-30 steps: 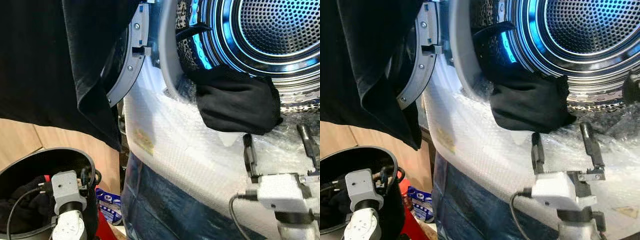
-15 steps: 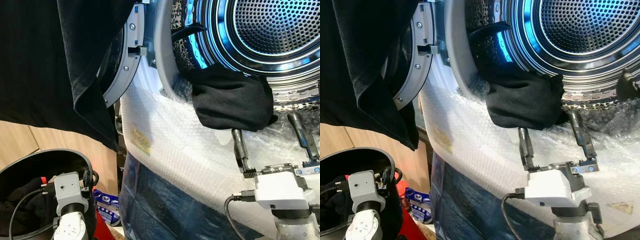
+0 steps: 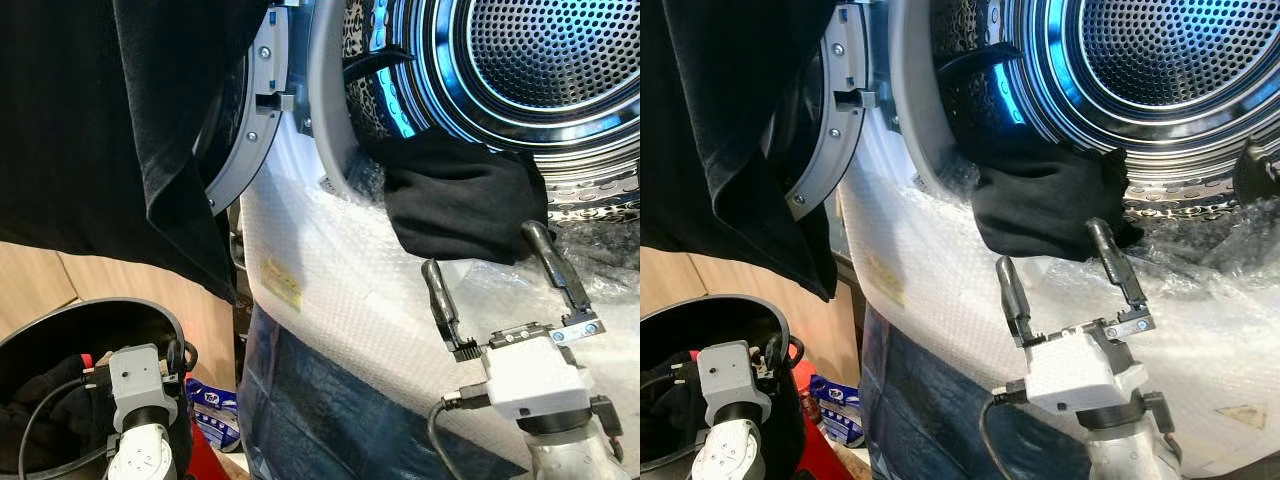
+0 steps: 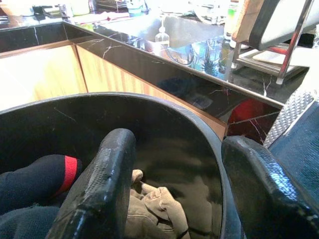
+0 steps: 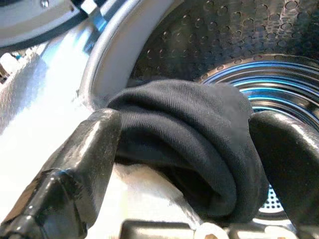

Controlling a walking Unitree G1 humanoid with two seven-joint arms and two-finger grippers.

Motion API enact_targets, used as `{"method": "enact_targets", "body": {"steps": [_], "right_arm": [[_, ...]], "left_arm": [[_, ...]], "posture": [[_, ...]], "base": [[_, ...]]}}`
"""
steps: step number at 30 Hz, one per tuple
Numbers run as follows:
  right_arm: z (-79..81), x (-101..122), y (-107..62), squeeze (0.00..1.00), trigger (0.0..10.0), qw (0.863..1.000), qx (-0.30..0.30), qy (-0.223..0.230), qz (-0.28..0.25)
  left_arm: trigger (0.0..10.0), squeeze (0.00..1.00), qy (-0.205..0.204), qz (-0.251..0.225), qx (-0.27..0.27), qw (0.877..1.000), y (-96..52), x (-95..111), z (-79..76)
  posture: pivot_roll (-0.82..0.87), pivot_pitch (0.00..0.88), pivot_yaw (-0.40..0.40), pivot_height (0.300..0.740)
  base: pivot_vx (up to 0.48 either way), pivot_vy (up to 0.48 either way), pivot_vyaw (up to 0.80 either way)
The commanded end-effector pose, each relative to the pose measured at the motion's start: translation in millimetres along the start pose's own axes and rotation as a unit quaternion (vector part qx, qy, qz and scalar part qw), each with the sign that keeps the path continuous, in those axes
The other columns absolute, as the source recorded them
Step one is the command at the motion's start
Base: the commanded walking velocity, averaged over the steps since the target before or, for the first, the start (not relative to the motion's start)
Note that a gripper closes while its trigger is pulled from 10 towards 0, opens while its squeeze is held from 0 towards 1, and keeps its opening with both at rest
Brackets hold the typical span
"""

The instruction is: Clothes washing

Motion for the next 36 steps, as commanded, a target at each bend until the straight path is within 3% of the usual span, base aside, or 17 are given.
{"method": "enact_targets", "body": {"steps": [1, 9, 24, 25, 26, 36], "right_arm": [[1.6, 1, 3.5, 0.00, 10.0, 1.000, -0.002, 0.013, 0.002], [3.7, -7, 15.3, 0.00, 10.0, 0.996, -0.039, 0.059, 0.048], [4.2, -13, 20.8, 0.00, 10.0, 0.993, -0.055, 0.073, 0.080], [3.9, -13, 21.8, 0.00, 1.3, 0.992, -0.058, 0.075, 0.082], [4.2, -15, 24.6, 0.00, 0.0, 0.991, -0.063, 0.077, 0.088], [6.7, -20, 32.1, 0.00, 0.0, 0.990, -0.066, 0.078, 0.100]], "left_arm": [[10.0, 0.00, 0.001, 0.001, -0.004, 1.000, 1.4, 0, -4.5], [10.0, 0.00, 0.004, 0.001, 0.000, 1.000, 0.8, 0, -1.3], [10.0, 0.00, 0.004, 0.000, 0.000, 1.000, 1.1, 0, -2.4], [10.0, 0.00, 0.004, 0.000, 0.000, 1.000, 1.2, 0, -2.5], [10.0, 0.00, 0.004, -0.001, 0.002, 1.000, 1.4, 1, -1.6], [10.0, 0.00, 0.005, -0.005, 0.006, 1.000, 1.9, 3, 0.3]], "posture": [[-0.02, 0.000, -0.099, 0.740], [-0.02, 0.000, -0.097, 0.740], [-0.01, 0.000, -0.100, 0.740], [-0.01, 0.000, -0.099, 0.740], [0.00, 0.000, -0.103, 0.740], [0.00, 0.000, -0.104, 0.740]], "base": [[0.000, 0.000, 0.00], [0.000, 0.000, 0.00], [0.000, 0.000, 0.00], [0.000, 0.000, 0.00], [0.000, 0.000, 0.00], [0.000, 0.000, 0.00]]}}
Point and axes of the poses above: a point about 5 cm out from each wrist's last joint towards the gripper, its own y axis pointing out of the wrist towards the gripper, its own x axis along the axis of the wrist's last joint, z = x × y, the point moved 1 cm from there along y, pointing out of the wrist towards the gripper, and after that the axes turned 1 degree about y, right-handed, at the moved point
